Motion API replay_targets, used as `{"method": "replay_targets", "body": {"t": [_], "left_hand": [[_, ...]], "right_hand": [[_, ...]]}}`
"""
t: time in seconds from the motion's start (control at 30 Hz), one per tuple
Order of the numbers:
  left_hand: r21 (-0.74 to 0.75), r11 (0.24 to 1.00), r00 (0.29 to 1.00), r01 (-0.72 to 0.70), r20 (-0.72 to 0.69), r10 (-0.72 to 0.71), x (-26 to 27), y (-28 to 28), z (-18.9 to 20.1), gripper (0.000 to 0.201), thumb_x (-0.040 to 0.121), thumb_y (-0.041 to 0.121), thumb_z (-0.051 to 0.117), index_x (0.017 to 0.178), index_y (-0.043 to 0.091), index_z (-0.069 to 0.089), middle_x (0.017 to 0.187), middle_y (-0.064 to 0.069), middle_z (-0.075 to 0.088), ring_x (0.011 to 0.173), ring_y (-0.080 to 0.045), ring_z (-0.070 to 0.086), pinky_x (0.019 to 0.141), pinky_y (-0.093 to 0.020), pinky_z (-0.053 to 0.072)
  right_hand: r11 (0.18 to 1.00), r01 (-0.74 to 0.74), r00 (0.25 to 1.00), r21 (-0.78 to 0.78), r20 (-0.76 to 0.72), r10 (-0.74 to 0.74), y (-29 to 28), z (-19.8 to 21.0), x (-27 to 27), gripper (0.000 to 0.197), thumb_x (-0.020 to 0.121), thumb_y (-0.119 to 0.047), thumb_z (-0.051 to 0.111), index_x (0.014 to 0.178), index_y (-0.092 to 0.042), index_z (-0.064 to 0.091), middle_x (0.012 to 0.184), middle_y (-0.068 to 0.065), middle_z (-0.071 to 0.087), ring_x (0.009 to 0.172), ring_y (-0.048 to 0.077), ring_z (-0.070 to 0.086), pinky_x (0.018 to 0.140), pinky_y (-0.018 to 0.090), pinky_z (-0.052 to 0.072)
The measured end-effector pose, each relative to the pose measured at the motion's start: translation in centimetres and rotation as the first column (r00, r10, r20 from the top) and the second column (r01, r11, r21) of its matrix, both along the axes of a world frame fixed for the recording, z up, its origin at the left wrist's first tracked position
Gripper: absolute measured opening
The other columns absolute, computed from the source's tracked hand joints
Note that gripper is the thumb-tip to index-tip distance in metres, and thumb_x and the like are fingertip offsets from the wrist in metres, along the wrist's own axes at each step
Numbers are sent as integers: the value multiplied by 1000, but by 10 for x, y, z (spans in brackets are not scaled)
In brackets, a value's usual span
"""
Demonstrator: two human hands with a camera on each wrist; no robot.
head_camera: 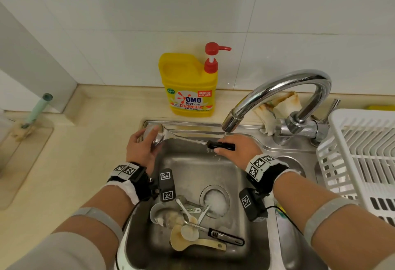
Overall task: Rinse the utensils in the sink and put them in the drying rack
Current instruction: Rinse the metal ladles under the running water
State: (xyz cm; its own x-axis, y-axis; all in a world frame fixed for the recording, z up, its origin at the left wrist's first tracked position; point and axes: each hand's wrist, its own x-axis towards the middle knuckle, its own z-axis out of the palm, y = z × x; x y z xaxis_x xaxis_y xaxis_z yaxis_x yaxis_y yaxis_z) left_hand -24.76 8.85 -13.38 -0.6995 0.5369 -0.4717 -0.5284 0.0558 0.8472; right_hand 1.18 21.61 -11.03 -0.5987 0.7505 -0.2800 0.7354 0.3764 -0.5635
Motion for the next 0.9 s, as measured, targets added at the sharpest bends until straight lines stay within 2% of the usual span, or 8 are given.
{"method": "replay_targets", "body": {"t": [0.07, 0.13, 0.23, 0.33, 0.47, 0.57, 0.7, 0.9], "left_hand": [[105, 993, 980, -52, 197, 31, 8, -2, 8, 54, 85, 14, 76, 133, 4, 55, 113, -11, 70, 86, -15, 74, 71, -24, 60], [148, 989, 955, 8, 291, -51, 21, -3, 15, 34, 91, 13, 68, 124, 5, 63, 113, -11, 72, 91, -16, 75, 71, -23, 60], [171, 961, 919, 217, 295, -260, 43, -2, 18, 28, 97, 18, 62, 124, 12, 63, 121, -8, 72, 112, -22, 69, 87, -33, 59], [172, 918, 875, 358, 281, -394, 66, 2, 16, 35, 99, 19, 57, 134, 14, 57, 128, -9, 69, 114, -24, 65, 100, -39, 53], [137, 906, 860, 400, 285, -423, 85, 10, 12, 32, 103, 15, 51, 132, 4, 58, 123, -22, 68, 114, -30, 68, 93, -35, 58], [130, 932, 880, 338, 307, -361, 87, 17, 11, 33, 103, 12, 49, 131, -6, 54, 119, -27, 68, 112, -33, 68, 88, -35, 60], [140, 937, 894, 321, 282, -349, 88, 26, 16, 30, 104, 9, 48, 127, -6, 59, 120, -26, 68, 109, -31, 69, 87, -33, 60], [123, 957, 923, 261, 260, -285, 86, 28, 17, 31, 103, 10, 50, 127, -7, 59, 118, -27, 68, 109, -33, 69, 88, -35, 60]], "right_hand": [[1000, -1, 1000, 4, -19, 1, -1, 1, -3, 29, 91, -53, 62, 115, -38, 69, 100, -7, 68, 93, 15, 62, 86, 34, 52], [1000, -18, 999, 0, -36, 18, -1, 0, -8, 31, 94, -46, 61, 121, -34, 68, 107, -5, 66, 99, 16, 61, 87, 30, 48], [998, -69, 996, -7, -65, 69, -3, -4, -15, 32, 96, -38, 60, 127, -33, 65, 113, -2, 66, 105, 17, 59, 90, 28, 43], [995, -95, 989, -26, -117, 92, -5, -5, -20, 29, 94, -31, 63, 123, -31, 68, 113, -3, 70, 104, 15, 60, 94, 31, 45], [996, -11, 978, -90, -207, -7, -4, -2, -15, 26, 90, -27, 70, 116, -31, 73, 105, -9, 71, 97, 8, 62, 88, 24, 45], [972, 100, 942, -214, -296, -162, -2, -8, -2, 21, 88, -24, 73, 108, -29, 76, 92, -13, 73, 84, -2, 64, 76, 10, 44], [792, 173, 738, -585, -455, -498, -5, -15, 5, 23, 92, -5, 67, 113, -12, 73, 86, 11, 77, 79, 16, 74, 73, 20, 58], [518, 124, 499, -846, -398, -770, -6, -7, 4, 24, 103, -5, 47, 99, -7, 71, 92, 18, 77, 90, 27, 76, 79, 26, 61]]}}
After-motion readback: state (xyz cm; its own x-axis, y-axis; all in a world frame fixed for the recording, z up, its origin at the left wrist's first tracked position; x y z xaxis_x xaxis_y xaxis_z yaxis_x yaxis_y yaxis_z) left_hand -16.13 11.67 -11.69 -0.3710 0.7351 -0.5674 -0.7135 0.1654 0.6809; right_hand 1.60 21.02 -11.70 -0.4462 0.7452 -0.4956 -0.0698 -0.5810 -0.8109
